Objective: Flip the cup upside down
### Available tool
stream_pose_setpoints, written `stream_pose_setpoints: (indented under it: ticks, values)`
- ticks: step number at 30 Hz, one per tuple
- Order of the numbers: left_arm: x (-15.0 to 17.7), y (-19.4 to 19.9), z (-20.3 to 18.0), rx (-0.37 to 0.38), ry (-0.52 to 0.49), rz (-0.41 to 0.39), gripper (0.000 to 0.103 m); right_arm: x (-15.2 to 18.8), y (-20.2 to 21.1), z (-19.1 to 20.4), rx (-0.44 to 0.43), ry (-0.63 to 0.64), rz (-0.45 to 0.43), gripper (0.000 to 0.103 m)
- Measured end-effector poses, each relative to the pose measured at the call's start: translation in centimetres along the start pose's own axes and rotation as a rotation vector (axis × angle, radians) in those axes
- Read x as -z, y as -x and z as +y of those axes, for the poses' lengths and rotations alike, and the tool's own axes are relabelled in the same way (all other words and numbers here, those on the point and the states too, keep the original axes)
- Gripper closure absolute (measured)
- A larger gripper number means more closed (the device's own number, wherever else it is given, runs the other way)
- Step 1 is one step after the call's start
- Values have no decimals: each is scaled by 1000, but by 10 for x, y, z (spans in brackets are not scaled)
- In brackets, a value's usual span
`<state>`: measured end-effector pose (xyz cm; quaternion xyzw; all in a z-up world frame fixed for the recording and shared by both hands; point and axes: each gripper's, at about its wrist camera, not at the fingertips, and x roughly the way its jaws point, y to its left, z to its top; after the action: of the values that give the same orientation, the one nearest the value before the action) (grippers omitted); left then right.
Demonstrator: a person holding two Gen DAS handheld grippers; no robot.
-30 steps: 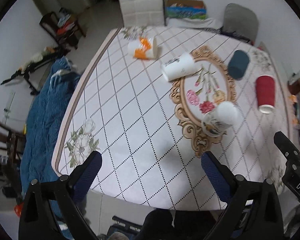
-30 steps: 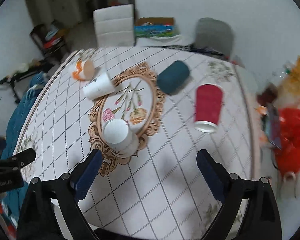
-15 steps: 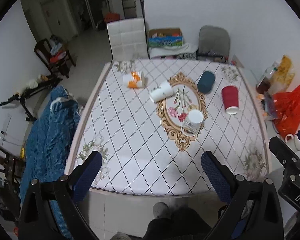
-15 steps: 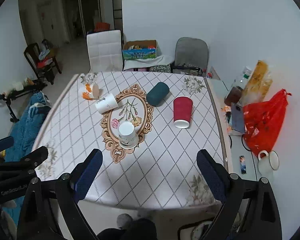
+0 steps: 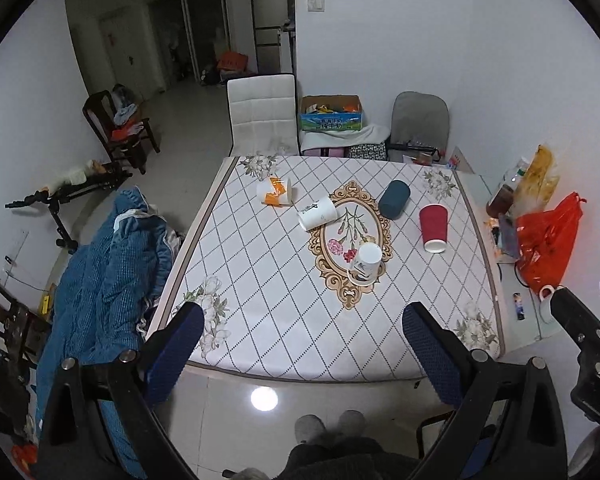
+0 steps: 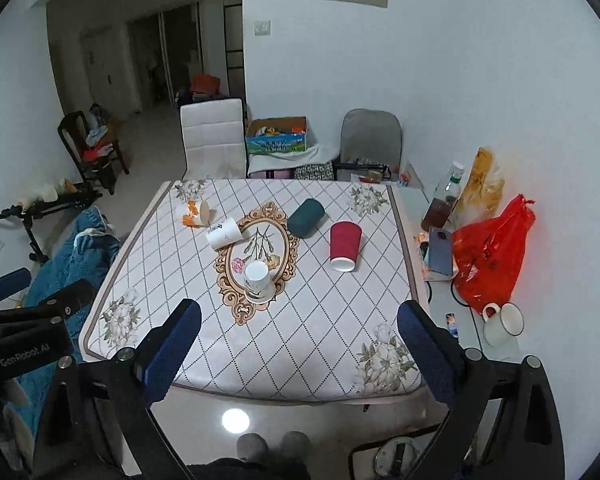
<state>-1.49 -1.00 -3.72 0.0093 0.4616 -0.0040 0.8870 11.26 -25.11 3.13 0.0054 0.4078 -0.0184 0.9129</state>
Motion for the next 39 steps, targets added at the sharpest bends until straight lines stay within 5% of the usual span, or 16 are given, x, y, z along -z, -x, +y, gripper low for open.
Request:
stream_pose_setpoints:
  ticks: [7, 39]
  values:
    - [10, 23, -6, 1, -3, 1, 1, -1, 25, -3, -15, 2, -24, 3]
    - [21, 47, -19, -27, 7, 11, 1, 13, 19, -11, -52, 5, 35, 2]
